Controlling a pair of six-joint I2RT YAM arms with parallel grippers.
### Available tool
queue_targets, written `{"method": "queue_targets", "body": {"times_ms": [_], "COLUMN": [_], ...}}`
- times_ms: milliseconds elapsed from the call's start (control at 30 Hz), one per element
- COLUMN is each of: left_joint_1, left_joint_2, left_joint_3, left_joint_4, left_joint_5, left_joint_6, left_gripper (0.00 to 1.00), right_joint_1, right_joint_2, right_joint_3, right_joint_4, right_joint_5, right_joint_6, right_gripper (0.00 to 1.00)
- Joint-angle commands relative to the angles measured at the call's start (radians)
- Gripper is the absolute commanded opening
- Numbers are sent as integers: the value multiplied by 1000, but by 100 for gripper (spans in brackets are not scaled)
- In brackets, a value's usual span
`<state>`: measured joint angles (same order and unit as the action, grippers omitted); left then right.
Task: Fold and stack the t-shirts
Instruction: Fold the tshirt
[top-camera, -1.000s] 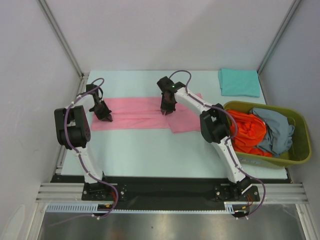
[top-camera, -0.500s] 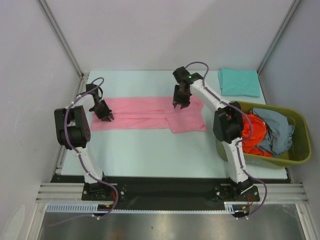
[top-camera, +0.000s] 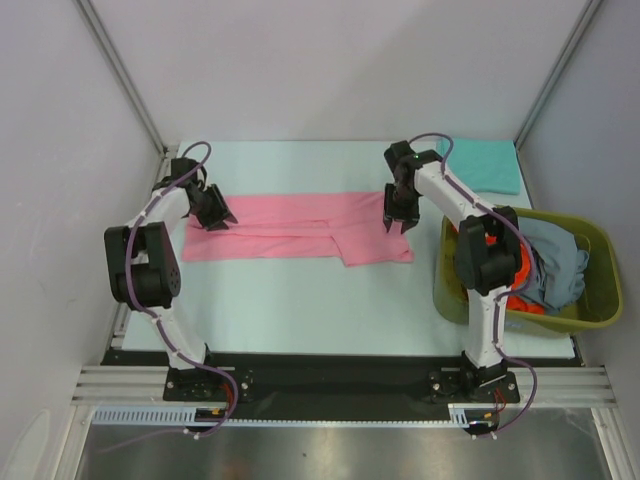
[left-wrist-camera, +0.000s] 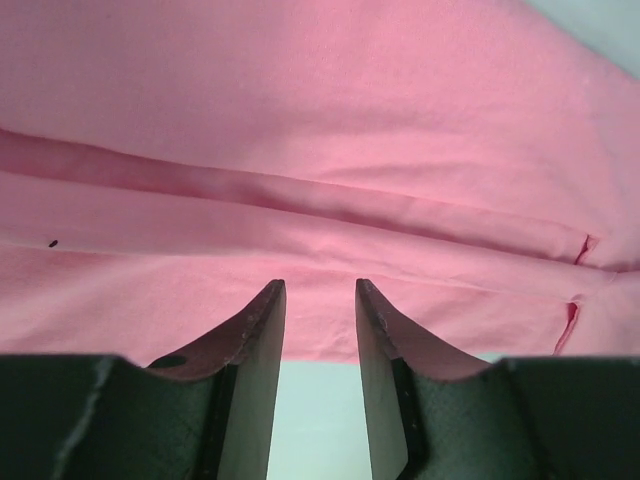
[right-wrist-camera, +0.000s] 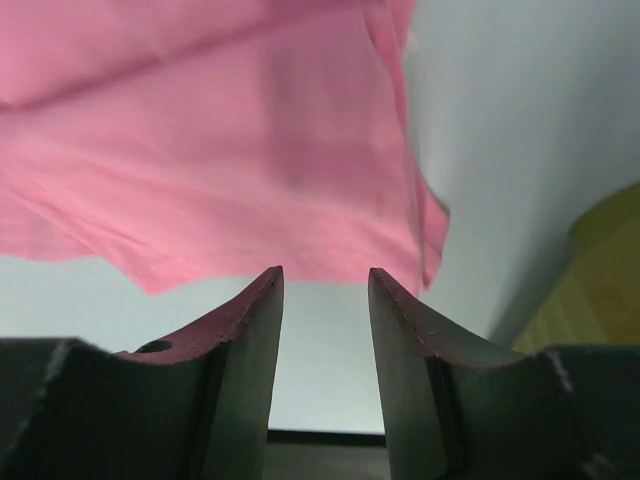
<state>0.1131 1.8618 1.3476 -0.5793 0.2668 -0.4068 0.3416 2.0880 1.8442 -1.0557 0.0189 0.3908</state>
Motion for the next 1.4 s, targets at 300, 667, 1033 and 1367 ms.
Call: {"method": "queue_targets", "body": {"times_ms": [300,667,1033,1367], "left_joint_1": [48,74,73,74], "left_joint_2": [-66,-62,-7,49], "left_joint_3": [-4,-31,-70,-88], "left_joint_4": [-7,10,24,6], "left_joint_5": [-40,-58,-116,-187], "left_joint_6": [26,16,11,10], "left_gripper": [41,33,25,26], "right_joint_1": [143,364,427,413], "right_joint_2": [-169,118,290,406], "right_joint_3": [-145,170,317,432], "right_joint_4": [121,183,129,89], "right_joint_5": [-109,84,266,358], "right_joint_6": [51,289,392,401], "right_gripper": [46,40,36,37]}}
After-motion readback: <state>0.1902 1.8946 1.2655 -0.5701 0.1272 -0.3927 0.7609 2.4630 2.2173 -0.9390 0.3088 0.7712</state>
